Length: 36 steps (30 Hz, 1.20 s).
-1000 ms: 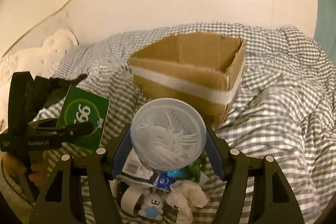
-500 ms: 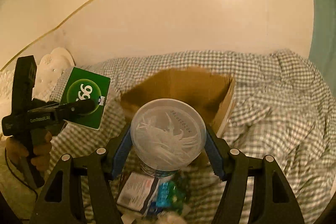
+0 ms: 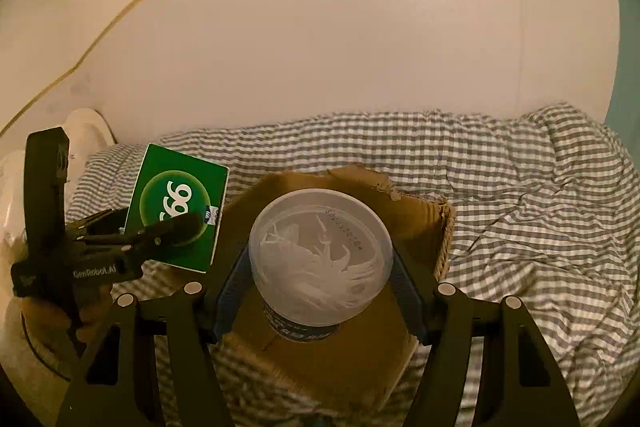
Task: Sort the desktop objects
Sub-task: 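Carry the green box with the left gripper while the right carries the tub into the box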
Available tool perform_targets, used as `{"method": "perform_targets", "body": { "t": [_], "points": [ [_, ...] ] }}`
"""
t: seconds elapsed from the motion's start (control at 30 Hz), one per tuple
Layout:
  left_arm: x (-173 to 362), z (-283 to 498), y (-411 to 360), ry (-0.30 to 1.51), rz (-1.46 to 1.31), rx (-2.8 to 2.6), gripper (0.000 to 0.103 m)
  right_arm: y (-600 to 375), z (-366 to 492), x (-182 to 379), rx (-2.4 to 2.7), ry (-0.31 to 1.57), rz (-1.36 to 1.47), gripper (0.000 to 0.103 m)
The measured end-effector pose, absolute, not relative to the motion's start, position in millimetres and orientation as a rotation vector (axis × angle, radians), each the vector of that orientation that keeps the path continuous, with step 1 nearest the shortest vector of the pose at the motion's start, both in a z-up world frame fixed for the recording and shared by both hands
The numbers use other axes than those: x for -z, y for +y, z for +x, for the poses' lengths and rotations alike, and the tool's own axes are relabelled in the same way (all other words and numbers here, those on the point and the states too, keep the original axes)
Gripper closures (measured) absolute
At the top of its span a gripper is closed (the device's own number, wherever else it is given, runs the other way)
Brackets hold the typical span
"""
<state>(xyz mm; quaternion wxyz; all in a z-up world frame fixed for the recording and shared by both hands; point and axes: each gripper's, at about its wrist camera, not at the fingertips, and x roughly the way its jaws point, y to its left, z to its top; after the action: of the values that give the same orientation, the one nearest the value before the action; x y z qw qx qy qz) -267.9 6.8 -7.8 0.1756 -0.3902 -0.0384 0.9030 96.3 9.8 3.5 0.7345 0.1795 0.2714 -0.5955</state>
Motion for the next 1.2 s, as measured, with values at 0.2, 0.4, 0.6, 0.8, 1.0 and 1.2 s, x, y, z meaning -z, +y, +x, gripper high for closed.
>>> {"method": "perform_targets", "body": {
  "t": [0.2,0.4,0.6,0.8,1.0,1.2],
  "points": [
    [36,-291,29,-0.022,-1.144,-2.545,0.01,-30,83,28,1.36,0.655,0.422,0.038],
    [48,-301,38,-0.091,-1.142,-2.551,0.005,-35,68,48,1.376,0.671,0.458,0.037],
    [39,-298,35,-0.116,-1.161,-2.59,0.005,-27,61,27,1.391,0.585,0.418,0.023],
    [9,-272,17,-0.183,-1.142,-2.651,0.002,6,71,-9,1.372,0.52,0.387,0.023],
    [-6,-212,5,-0.127,-1.149,-2.697,0.0,73,81,-32,1.36,0.5,0.349,0.023],
    [22,-143,-4,-0.098,-1.261,-2.679,0.0,152,88,-6,1.34,0.616,0.319,0.023]
  ]
}}
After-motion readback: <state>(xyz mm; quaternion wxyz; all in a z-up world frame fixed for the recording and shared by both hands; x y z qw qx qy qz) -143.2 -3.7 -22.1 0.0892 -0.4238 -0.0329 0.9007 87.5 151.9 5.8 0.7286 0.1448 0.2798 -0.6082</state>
